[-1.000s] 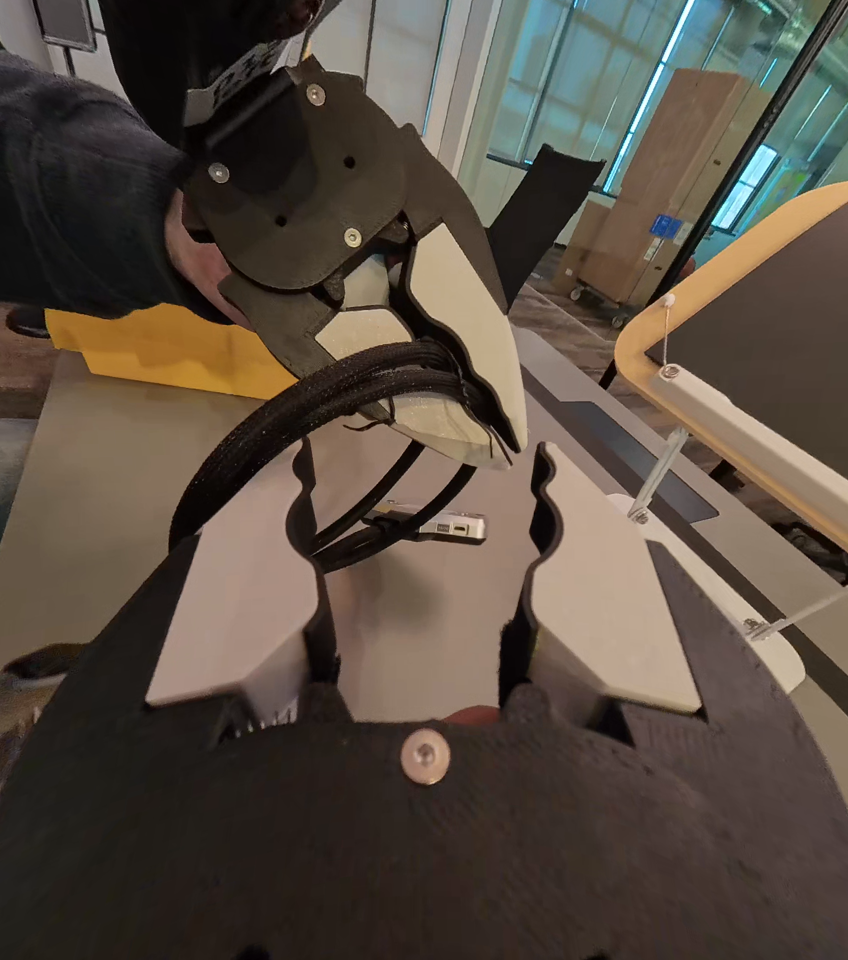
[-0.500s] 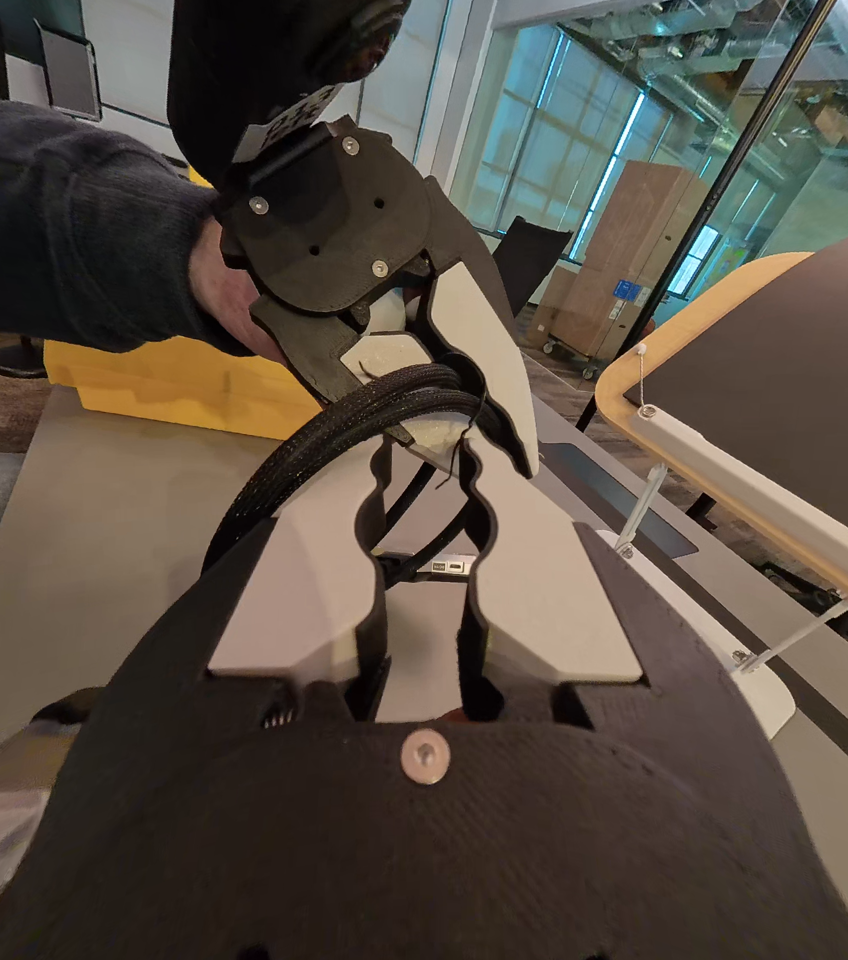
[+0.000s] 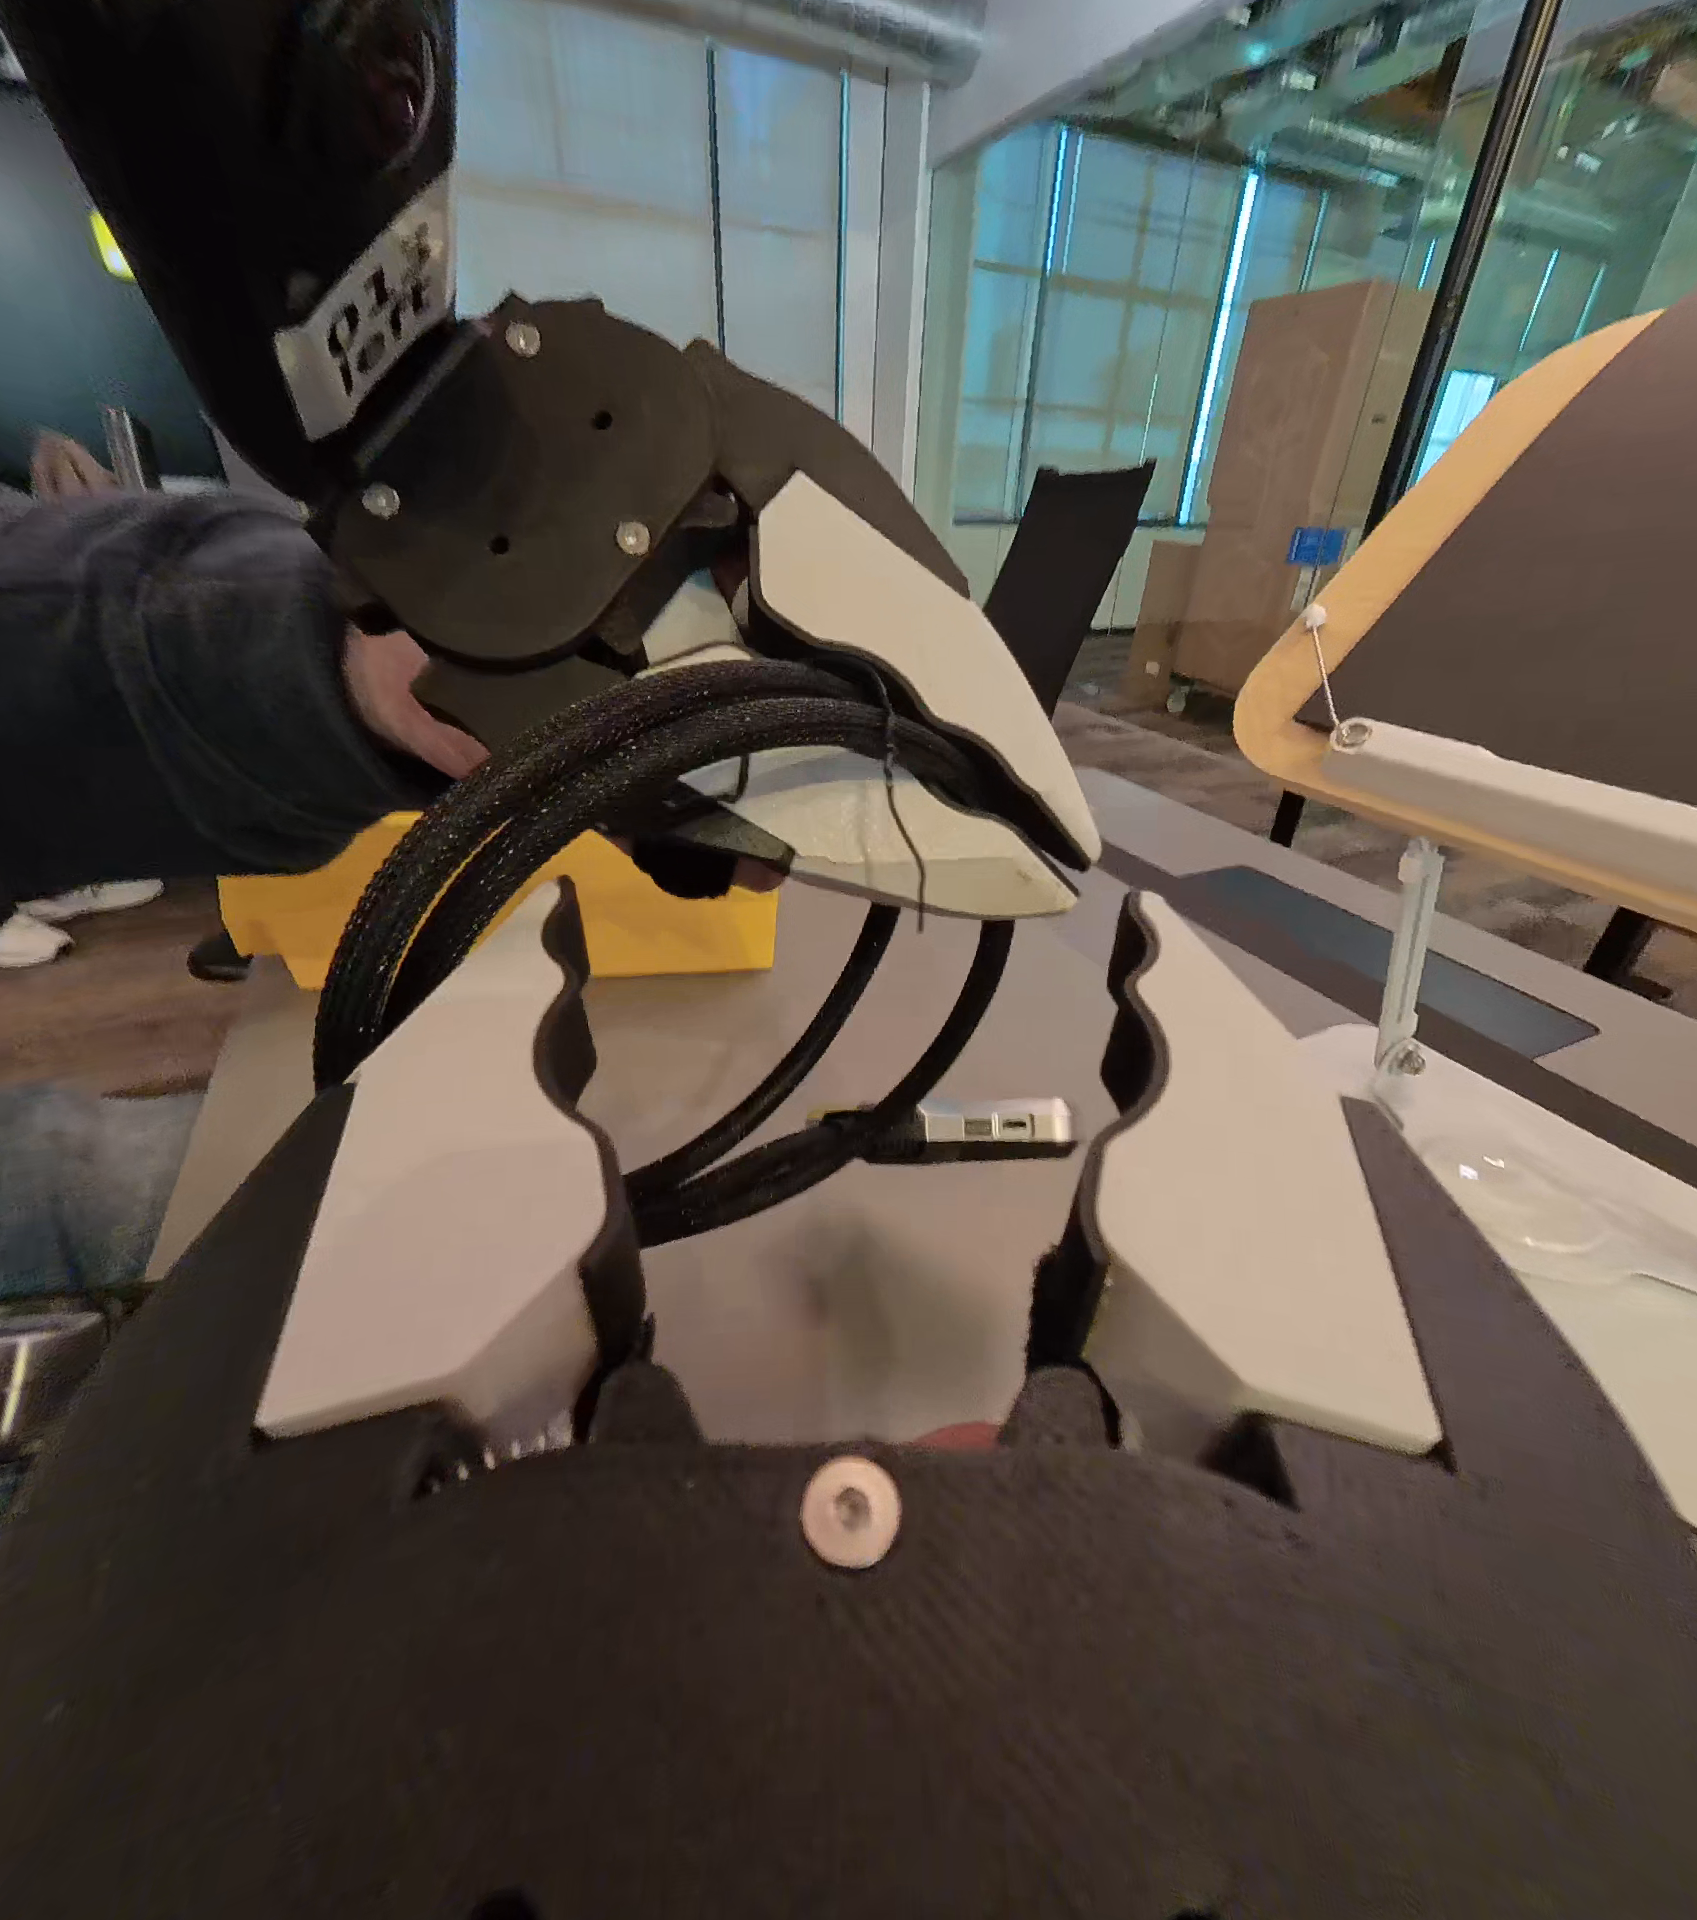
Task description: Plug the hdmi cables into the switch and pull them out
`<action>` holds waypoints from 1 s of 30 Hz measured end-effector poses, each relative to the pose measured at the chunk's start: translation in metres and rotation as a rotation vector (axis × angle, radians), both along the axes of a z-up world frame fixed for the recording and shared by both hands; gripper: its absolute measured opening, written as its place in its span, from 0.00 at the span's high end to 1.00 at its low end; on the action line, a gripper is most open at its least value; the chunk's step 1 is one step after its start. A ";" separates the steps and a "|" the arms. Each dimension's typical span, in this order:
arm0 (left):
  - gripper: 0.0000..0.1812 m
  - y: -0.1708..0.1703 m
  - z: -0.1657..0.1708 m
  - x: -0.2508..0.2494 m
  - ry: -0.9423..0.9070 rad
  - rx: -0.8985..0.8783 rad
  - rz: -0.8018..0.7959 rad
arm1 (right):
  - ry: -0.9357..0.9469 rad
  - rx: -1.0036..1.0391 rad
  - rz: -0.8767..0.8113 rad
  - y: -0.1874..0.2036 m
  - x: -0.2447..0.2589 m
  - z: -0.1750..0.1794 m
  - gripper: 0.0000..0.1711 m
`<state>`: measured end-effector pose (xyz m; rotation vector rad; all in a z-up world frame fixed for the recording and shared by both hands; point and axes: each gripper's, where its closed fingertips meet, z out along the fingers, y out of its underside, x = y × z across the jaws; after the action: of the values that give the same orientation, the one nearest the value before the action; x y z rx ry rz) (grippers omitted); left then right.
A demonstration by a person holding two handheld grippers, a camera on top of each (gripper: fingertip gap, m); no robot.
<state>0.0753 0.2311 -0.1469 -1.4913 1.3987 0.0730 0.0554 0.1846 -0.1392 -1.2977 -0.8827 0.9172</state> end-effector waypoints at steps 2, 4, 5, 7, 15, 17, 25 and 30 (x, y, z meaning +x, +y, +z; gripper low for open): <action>0.98 0.001 0.003 0.002 -0.006 0.018 -0.003 | 0.040 -0.007 0.004 0.000 0.000 0.004 0.41; 0.98 0.002 0.005 0.002 -0.021 0.024 0.001 | 0.083 -0.021 -0.007 0.002 0.001 0.007 0.42; 0.98 0.003 0.006 0.003 -0.026 0.029 0.004 | 0.105 -0.027 -0.009 0.003 0.002 0.009 0.43; 0.98 0.003 0.008 0.005 -0.041 0.036 0.007 | 0.117 -0.035 -0.008 0.002 0.001 0.010 0.45; 0.98 0.007 0.013 0.006 -0.061 0.053 0.015 | 0.173 -0.042 0.012 -0.001 0.007 0.014 0.56; 0.98 0.008 0.013 0.006 -0.068 0.046 0.016 | 0.176 -0.031 0.010 -0.002 0.007 0.016 0.57; 0.98 0.008 0.012 0.010 -0.068 0.048 0.002 | 0.261 -0.057 0.048 -0.004 0.013 0.024 0.69; 0.98 0.009 0.008 0.011 -0.059 0.055 0.012 | 0.276 -0.094 0.048 0.000 0.015 0.021 0.69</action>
<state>0.0865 0.2403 -0.1388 -1.4452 1.3309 0.0735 0.0708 0.1845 -0.1180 -1.1977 -0.6635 1.1566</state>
